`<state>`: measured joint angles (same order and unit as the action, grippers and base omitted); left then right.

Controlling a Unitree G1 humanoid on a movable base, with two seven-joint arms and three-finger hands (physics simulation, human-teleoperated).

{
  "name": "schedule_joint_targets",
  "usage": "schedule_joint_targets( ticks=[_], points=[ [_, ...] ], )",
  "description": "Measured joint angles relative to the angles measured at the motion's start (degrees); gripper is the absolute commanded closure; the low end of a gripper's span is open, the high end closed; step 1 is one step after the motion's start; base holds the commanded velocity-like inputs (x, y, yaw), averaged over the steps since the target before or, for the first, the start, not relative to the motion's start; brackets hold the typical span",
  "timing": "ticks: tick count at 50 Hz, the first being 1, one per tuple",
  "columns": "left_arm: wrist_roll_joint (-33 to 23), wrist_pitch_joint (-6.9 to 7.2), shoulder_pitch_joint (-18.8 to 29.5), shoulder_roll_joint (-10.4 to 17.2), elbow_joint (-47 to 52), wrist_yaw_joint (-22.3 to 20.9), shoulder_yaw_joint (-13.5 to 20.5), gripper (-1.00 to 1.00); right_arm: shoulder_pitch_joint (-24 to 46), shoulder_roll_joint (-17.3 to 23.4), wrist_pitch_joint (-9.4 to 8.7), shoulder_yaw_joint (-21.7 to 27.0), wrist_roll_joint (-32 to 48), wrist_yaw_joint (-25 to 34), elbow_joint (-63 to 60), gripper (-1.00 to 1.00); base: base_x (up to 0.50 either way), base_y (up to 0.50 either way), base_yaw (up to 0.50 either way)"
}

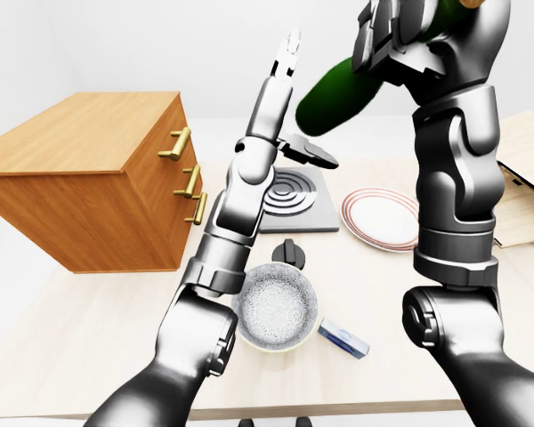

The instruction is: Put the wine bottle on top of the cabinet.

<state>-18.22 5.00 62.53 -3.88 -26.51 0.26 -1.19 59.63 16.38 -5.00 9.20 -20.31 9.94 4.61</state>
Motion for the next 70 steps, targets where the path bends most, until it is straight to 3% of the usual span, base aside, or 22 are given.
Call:
schedule_joint_targets(
  ticks=[12, 24, 25, 26, 27, 48, 49, 50, 51, 52, 53, 54, 55, 65, 70],
  points=[
    [0.55, 0.00, 3.06, 0.04, -4.38, 1.18, 0.15, -1.00, -1.36, -0.42, 0.00, 0.02, -0.63, -0.51, -1.85, 1.00, 0.00, 0.00, 0.00],
    [1.16, 0.00, 9.22, -0.40, -13.96, 3.41, 0.72, -1.00, -2.59, -0.81, 0.00, 0.30, -1.42, -1.01, -3.91, 1.00, 0.00, 0.00, 0.00],
    [1.25, 0.00, 9.66, -0.42, -14.63, 3.57, 0.77, -0.71, -2.67, -0.83, 0.00, 0.36, -1.54, -1.05, -4.06, 1.00, 0.00, 0.00, 0.00],
    [1.39, 0.00, 10.07, -0.44, -15.25, 3.73, 0.89, -0.71, -2.76, -0.87, 0.00, 0.42, -1.64, -1.08, -4.24, 1.00, 0.00, 0.00, 0.00],
    [1.57, 0.00, 10.46, -0.47, -15.82, 3.84, 0.97, 1.00, -2.85, -0.90, 0.00, 0.48, -1.71, -1.07, -4.42, 1.00, 0.00, 0.00, 0.00],
    [2.17, 0.00, 11.17, -0.51, -16.69, 2.78, -0.07, 1.00, -4.58, -1.73, 0.00, 0.16, -5.32, -4.50, -7.51, 1.00, 0.00, 0.00, 0.00],
    [2.11, 0.00, 11.10, -0.56, -16.71, 2.87, -0.10, 1.00, -4.69, -1.75, 0.00, 0.19, -5.40, -4.41, -7.56, 0.00, 0.00, 0.00, 0.00],
    [2.25, 0.00, 10.97, -0.60, -16.80, 2.79, -0.05, 1.00, -4.69, -1.76, 0.00, 0.40, -5.80, -4.63, -7.75, -0.72, 0.00, 0.00, 0.00],
    [2.41, 0.00, 10.81, -0.64, -16.95, 2.70, -0.01, 1.00, -4.60, -1.74, 0.00, 0.64, -6.21, -4.85, -8.01, -0.80, 0.00, 0.00, 0.00],
    [2.57, 0.00, 10.66, -0.67, -17.11, 2.61, 0.02, 1.00, -4.51, -1.74, 0.00, 0.92, -6.63, -5.06, -8.28, 1.00, 0.00, 0.00, 0.00],
    [2.62, 0.00, 10.56, -0.71, -17.27, 2.53, 0.09, 1.00, -4.43, -1.72, 0.00, 1.14, -6.97, -5.26, -8.52, 1.00, 0.00, 0.00, 0.00],
    [2.42, -0.01, 10.52, -0.75, -17.32, 2.50, 0.14, 1.00, -4.42, -1.69, -0.01, 1.22, -7.24, -5.53, -8.65, 0.96, 0.00, 0.00, 0.00],
    [1.88, -0.01, 10.57, -0.72, -17.29, 2.59, 0.19, 1.00, -4.60, -1.63, -0.01, 1.22, -7.58, -5.94, -8.75, -1.00, 0.00, 0.00, 0.00],
    [2.89, 0.00, 9.74, -0.96, -18.43, 2.04, 0.35, 1.00, -2.87, -0.86, 0.00, 5.21, -11.83, -8.97, -13.71, -1.00, 0.00, 0.00, 0.00],
    [3.34, 0.00, 10.26, -0.42, -19.89, 1.62, 0.89, 1.00, -2.94, 1.58, 0.00, 8.25, -21.77, -16.50, -17.49, -1.00, 0.00, 0.00, 0.00]
  ],
)
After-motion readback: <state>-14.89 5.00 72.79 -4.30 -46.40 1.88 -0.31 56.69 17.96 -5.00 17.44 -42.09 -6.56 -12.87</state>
